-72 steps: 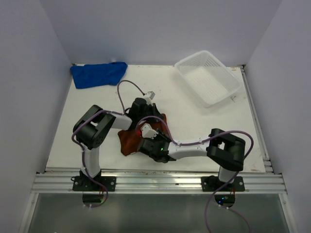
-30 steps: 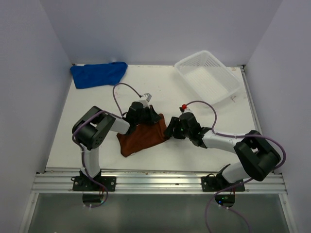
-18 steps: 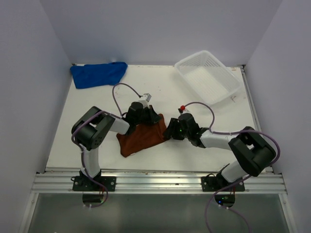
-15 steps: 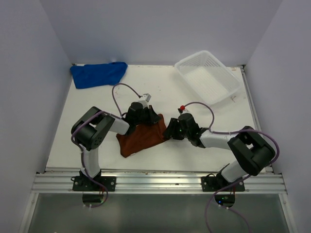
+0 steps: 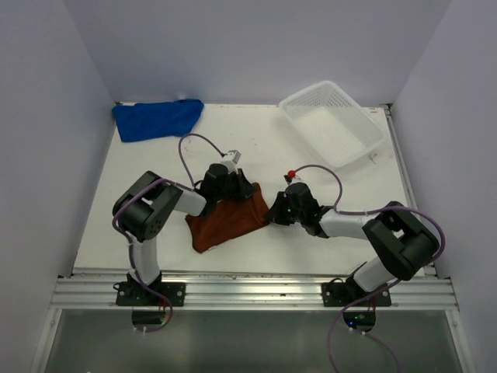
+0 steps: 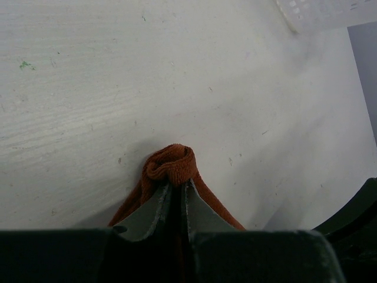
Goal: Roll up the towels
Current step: Roll the towel
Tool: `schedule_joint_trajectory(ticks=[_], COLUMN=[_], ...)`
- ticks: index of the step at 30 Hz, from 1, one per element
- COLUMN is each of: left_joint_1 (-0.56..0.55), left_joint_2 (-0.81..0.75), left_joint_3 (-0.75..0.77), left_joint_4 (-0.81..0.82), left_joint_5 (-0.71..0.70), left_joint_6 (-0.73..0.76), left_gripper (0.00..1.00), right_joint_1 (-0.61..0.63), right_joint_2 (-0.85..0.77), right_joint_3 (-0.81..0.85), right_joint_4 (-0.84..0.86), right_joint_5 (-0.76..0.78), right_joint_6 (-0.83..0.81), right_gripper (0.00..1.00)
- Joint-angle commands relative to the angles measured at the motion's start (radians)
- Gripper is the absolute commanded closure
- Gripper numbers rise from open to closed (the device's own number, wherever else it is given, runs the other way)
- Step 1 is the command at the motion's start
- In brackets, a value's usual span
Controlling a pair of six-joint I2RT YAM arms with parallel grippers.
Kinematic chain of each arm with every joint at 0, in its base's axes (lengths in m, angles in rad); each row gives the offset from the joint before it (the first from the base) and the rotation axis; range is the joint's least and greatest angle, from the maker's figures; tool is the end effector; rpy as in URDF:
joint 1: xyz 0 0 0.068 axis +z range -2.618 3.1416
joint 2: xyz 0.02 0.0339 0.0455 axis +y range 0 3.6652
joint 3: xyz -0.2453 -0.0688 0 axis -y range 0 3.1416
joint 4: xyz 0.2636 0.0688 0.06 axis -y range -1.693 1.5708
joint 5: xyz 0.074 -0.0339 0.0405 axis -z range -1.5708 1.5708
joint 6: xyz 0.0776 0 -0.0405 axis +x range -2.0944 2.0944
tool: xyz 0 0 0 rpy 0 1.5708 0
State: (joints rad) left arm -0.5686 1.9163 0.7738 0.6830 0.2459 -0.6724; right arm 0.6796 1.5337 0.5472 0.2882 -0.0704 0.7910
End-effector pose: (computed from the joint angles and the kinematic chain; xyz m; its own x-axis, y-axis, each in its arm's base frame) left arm 0.3277 -0.2318 0.0632 -0.7322 -0.2491 -0.6339 0.3196 0.6962 -0.6427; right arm 0.2473 0.2068 0.0745 -0.8272 0.2435 -0.5064 -0.1147 0.8091 0.5764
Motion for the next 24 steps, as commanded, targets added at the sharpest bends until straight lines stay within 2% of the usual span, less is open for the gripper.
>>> schedule_joint_trajectory(ticks=[1,6,15,24], left_joint_1=[0.012,0.019,0.026,0.033], left_joint_2=[-0.039,-0.065,-0.086,-0.151], left_joint_3=[0.007,0.016,0.024,0.074], left_joint_4=[-0.054,-0.118,-0.155,-0.255], left_joint_5=[-0.048,-0.074,-0.068,-0.068], left_joint_6=[0.013,0.010,-0.003,0.007], left_gripper=[1.00,1.00,0.71,0.59], right_joint_1=[0.000,0.005,0.054,0.176], right_joint_2=[-0.007,-0.052,-0.070,-0.086], right_joint_3=[-0.003,0.014,0.042,0.074], right_joint_4=[-0.075,-0.130,-0.184,-0.202], right_joint_5=[0.033,0.079,0.158,0.322], right_joint_6=[-0.065,-0.102,-0.168,-0.228], right_gripper=[1.00,1.00,1.00,1.00])
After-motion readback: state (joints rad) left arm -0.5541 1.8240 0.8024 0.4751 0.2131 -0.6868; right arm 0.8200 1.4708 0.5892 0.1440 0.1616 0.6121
